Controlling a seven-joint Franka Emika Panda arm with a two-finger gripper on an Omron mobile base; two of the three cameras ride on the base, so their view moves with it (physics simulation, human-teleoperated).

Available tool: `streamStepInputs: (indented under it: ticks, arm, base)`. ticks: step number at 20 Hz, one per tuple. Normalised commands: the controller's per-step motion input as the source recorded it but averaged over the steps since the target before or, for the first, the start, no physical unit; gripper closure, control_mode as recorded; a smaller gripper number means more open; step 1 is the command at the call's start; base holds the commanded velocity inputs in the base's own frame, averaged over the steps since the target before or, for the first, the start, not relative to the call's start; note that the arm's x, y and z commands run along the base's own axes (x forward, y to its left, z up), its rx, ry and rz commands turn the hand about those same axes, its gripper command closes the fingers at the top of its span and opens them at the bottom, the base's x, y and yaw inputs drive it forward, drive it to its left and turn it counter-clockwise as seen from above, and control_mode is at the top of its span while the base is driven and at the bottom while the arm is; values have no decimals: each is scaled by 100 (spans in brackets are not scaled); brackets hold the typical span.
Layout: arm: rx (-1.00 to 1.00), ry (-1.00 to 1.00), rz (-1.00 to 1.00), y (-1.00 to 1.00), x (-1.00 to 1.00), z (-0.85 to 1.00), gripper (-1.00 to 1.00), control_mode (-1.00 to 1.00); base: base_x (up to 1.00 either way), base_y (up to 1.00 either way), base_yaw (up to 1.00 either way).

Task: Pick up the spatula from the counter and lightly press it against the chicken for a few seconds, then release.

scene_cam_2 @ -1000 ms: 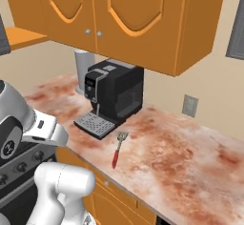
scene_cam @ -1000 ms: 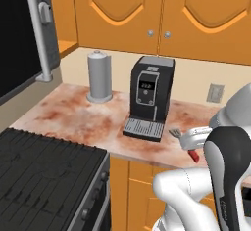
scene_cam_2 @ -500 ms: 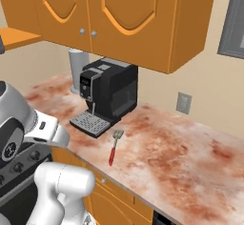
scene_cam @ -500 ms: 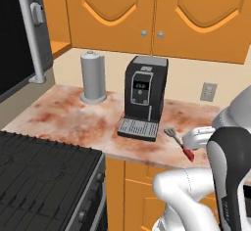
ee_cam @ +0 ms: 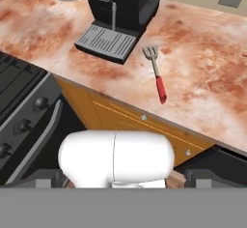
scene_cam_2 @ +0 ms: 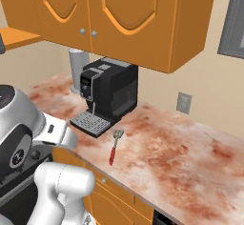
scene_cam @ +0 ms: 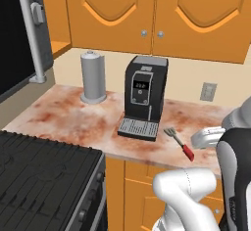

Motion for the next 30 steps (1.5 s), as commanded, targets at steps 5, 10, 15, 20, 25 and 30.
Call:
streamStepInputs:
  ticks: [5,10,15,20,25,30]
  arm:
    - [1,0,-2,-37,0,0,-100,-100]
    - [1,-1,-3,-42,0,0,-100,-100]
    - [0,-1,-3,-24,9,0,-100,-100]
    - [0,0,-5,-17,20,0,-100,-100]
    - [0,0,-2,-10,19,-4,-100,-100]
    - [1,-8,0,0,0,-19,-100,-100]
  base:
    - [0,0,0]
    - [0,0,0]
    - [0,0,0]
    - [0,0,0]
    - [0,0,0]
    - [0,0,0]
